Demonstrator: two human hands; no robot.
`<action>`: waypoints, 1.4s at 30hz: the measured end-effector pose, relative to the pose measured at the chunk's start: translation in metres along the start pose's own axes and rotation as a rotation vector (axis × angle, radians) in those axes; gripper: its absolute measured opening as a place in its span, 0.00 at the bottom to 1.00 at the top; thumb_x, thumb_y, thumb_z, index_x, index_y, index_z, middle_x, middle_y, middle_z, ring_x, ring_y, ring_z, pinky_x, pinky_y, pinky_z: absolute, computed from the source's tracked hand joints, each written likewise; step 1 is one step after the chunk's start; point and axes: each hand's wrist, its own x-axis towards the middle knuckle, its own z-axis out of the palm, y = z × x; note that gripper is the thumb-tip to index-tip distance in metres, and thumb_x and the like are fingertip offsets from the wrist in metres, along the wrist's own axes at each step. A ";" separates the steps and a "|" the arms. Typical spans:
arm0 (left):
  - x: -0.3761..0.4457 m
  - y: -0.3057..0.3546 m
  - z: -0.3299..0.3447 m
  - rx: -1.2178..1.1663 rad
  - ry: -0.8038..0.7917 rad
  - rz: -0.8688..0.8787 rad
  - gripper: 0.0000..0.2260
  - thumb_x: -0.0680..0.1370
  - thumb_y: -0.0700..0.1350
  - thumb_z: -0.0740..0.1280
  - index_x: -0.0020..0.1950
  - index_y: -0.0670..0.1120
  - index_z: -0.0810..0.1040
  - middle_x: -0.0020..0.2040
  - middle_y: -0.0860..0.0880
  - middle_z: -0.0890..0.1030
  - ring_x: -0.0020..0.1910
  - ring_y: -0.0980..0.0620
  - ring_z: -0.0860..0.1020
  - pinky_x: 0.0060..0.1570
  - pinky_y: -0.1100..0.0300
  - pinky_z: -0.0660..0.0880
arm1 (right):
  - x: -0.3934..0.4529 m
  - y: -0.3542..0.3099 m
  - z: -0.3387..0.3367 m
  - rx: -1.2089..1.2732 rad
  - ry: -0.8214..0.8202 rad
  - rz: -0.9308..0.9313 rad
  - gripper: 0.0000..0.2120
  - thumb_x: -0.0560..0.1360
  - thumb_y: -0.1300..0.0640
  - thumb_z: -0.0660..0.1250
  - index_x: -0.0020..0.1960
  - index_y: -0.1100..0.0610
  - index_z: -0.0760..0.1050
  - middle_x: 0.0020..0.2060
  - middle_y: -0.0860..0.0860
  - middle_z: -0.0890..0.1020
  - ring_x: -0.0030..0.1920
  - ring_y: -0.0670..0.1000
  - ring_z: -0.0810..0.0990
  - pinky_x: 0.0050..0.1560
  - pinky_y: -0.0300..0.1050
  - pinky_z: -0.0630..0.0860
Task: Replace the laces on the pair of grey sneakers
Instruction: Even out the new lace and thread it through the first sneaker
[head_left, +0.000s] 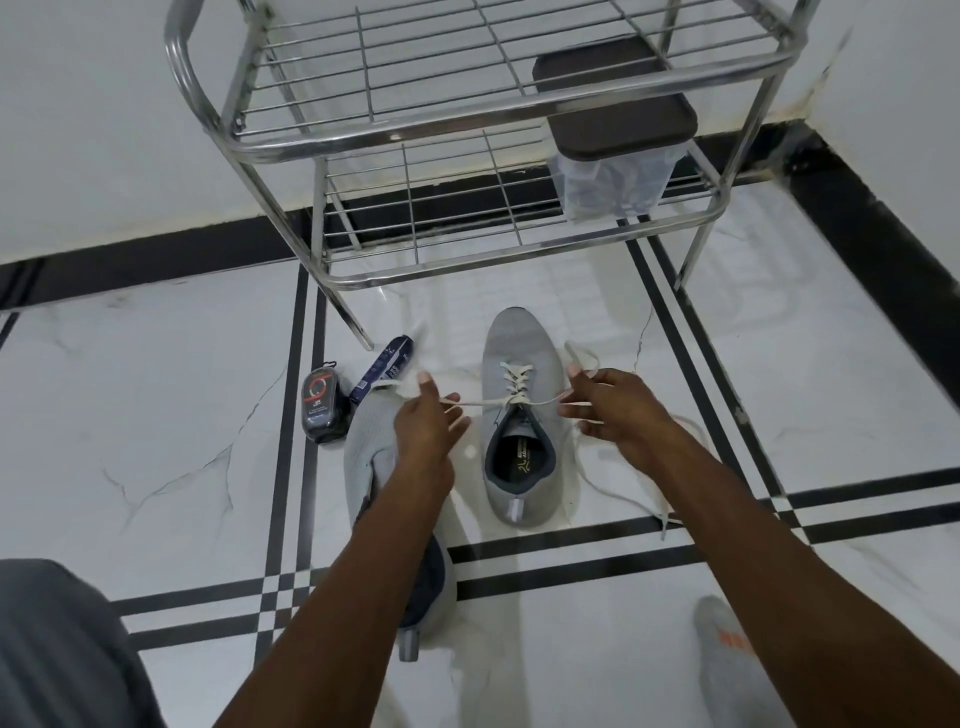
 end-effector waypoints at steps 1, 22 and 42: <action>-0.002 -0.002 0.004 0.044 -0.037 -0.018 0.18 0.83 0.56 0.64 0.48 0.41 0.77 0.49 0.43 0.83 0.46 0.48 0.81 0.46 0.58 0.81 | -0.001 0.001 0.005 -0.016 -0.057 0.013 0.15 0.78 0.48 0.70 0.52 0.60 0.76 0.45 0.57 0.86 0.44 0.53 0.87 0.40 0.44 0.76; 0.002 -0.041 0.011 0.397 -0.030 0.242 0.09 0.77 0.51 0.70 0.44 0.47 0.75 0.42 0.45 0.85 0.44 0.42 0.85 0.50 0.40 0.82 | 0.001 0.028 0.035 -0.011 0.155 -0.027 0.09 0.80 0.62 0.68 0.42 0.61 0.73 0.38 0.61 0.84 0.36 0.53 0.84 0.38 0.46 0.82; -0.053 0.105 0.039 0.339 -0.317 0.658 0.09 0.83 0.48 0.66 0.53 0.46 0.84 0.43 0.51 0.88 0.47 0.57 0.85 0.49 0.63 0.75 | -0.047 -0.121 0.063 -0.155 0.022 -0.523 0.13 0.85 0.55 0.59 0.52 0.57 0.81 0.42 0.51 0.87 0.41 0.46 0.84 0.42 0.42 0.78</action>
